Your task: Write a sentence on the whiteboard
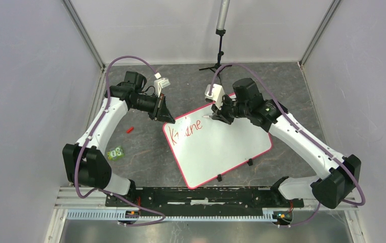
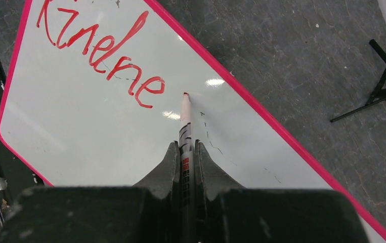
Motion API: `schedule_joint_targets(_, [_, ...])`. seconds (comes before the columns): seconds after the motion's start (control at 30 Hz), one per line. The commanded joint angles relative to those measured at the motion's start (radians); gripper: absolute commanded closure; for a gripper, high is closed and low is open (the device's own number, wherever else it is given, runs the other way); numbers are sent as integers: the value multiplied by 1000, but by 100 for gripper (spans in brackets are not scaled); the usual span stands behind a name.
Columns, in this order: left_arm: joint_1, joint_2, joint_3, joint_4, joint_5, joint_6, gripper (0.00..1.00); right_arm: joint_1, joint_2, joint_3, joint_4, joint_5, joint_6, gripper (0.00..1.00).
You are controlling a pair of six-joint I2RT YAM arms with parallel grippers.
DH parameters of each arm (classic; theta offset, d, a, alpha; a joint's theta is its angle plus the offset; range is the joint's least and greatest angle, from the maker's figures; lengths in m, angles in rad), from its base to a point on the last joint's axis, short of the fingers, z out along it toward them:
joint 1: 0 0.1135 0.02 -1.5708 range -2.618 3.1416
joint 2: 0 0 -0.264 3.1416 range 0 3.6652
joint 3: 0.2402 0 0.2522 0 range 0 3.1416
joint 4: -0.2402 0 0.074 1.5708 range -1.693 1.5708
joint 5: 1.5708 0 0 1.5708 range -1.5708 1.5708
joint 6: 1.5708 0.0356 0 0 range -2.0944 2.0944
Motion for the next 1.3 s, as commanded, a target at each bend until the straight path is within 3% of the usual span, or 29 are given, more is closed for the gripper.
schedule_joint_targets(0.0, [-3,-8,1,8,14,11,98,-1,17,28,35,8,-4,100])
schedule_joint_targets(0.33, [-3,-10,0,8,10,11,98,1,2,-12,17,-30,-4,100])
schedule_joint_targets(0.87, [-3,0,5,7,13,10,98,-11,-67,-91,-19,33,-41,100])
schedule_joint_targets(1.07, [-3,2,6,8,15,11,98,-9,-79,-142,-6,-63,6,100])
schedule_joint_targets(1.27, [-3,-2,5,8,10,9,98,11,-49,-91,27,-80,41,100])
